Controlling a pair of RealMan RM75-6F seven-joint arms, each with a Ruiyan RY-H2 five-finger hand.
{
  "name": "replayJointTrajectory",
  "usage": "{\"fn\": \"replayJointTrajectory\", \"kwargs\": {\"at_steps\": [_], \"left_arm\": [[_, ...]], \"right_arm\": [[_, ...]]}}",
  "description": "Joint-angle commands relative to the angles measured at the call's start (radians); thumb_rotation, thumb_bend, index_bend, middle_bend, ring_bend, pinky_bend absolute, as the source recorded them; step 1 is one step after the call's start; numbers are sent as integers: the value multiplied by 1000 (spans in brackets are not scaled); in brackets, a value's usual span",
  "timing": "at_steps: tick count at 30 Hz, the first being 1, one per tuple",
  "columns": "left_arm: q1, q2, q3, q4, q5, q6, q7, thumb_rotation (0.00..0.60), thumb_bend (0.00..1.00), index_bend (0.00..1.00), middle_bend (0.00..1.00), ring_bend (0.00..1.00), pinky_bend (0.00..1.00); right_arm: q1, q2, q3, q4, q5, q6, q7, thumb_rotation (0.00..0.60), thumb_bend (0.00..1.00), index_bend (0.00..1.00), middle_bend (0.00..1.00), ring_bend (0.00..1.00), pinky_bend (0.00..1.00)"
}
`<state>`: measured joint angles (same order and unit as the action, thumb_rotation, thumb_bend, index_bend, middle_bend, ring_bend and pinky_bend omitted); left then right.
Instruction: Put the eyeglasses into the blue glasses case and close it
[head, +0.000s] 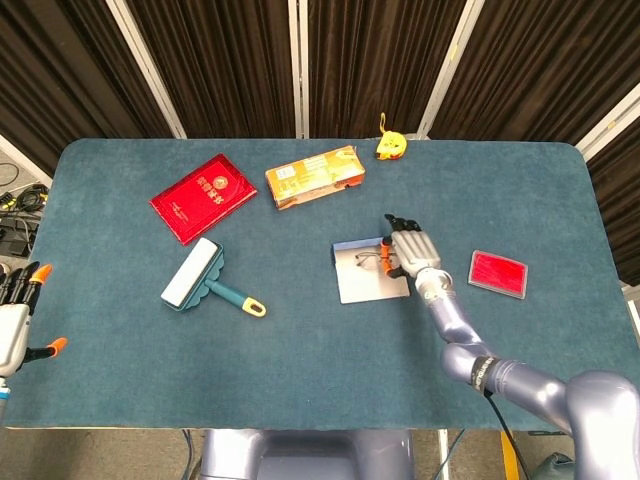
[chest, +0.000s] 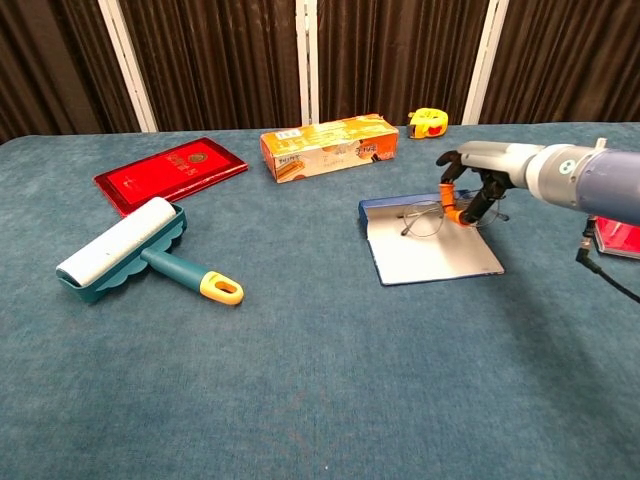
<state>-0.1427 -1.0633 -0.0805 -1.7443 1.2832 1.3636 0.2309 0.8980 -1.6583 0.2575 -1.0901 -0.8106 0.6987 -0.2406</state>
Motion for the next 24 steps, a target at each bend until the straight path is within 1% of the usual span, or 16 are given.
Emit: {"fn": "replayJointTrajectory", "kwargs": {"at_steps": [1,5,12,14,15,16,17,18,20,23,24], "left_arm": [[-1,0,-1,2,-3,0,-1,600,0,0,0,0,0],[-2,0,-2,4,-8,-2,-3,600,0,0,0,0,0],[-7,-2,-3,10,-20,-10,-3,600,0,0,0,0,0],[-7,-1,-3,10,-21,-10,-4,600,0,0,0,0,0],[-7,-1,-3,10,-21,-9,-4,600,0,0,0,0,0],[-7,-1,-3,10,-20,-8,-4,600,0,0,0,0,0],[-6,-1,-2,10,-20,-7,-5,600,0,0,0,0,0],[-7,-1,-2,10,-20,-8,-4,600,0,0,0,0,0],[-7,-1,-1,10,-19,-8,-4,600,0,0,0,0,0],[-8,-2,1,10,-17,-9,-4,600,0,0,0,0,0],[-8,-2,1,10,-16,-8,-3,600,0,0,0,0,0]], "right_arm": [[13,-22,3,17,14,9,-19,600,449,639,0,0,0],[31,-57,12,47,56,33,-65,600,449,639,0,0,0],[54,-75,17,41,80,43,-116,600,447,637,0,0,0],[59,-79,15,43,83,46,-129,600,443,605,0,0,0],[60,-81,15,45,83,49,-132,600,438,575,0,0,0],[61,-83,14,46,82,52,-135,600,419,505,0,0,0],[60,-85,13,48,78,58,-138,600,384,417,0,0,0],[59,-86,12,49,74,65,-140,600,355,351,0,0,0],[55,-86,12,48,67,76,-140,600,269,180,0,0,0],[46,-82,14,42,49,92,-131,600,181,42,0,0,0],[43,-79,14,38,43,96,-127,600,164,22,0,0,0]]}}
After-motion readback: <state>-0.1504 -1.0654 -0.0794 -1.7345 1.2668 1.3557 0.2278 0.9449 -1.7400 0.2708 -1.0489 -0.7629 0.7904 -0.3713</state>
